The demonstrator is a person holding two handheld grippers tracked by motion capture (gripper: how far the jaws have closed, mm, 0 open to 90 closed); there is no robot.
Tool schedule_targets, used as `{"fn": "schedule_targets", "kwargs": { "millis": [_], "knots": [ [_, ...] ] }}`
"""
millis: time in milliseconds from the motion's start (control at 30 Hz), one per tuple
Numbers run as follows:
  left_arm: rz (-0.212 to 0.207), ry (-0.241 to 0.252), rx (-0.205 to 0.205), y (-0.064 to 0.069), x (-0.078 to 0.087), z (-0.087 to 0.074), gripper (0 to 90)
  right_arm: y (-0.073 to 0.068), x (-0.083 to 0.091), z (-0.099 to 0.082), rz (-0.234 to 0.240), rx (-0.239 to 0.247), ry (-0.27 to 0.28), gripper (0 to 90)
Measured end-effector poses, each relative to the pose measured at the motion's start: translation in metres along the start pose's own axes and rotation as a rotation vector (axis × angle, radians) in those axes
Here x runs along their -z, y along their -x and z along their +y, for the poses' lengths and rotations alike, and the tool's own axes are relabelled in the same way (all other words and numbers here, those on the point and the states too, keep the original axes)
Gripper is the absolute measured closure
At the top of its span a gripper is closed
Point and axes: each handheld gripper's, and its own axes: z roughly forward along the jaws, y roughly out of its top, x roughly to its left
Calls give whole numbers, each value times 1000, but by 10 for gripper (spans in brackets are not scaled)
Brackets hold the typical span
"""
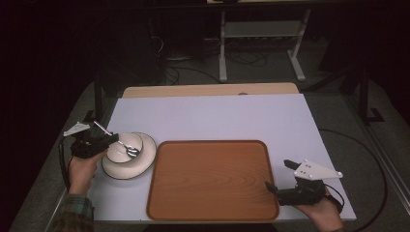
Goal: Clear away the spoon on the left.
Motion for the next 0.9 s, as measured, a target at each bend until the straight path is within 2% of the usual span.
{"fn": "schedule_targets", "kwargs": {
  "millis": [433,800,900],
  "knots": [
    [-1,4,-10,-1,3,0,734,0,0,0,0,1,0,58],
    [-4,45,-15,-2,12,3,792,0,0,0,0,1,-1,58],
    [-22,60,-23,2,16,7,815,0,0,0,0,1,0,59]
  ]
}}
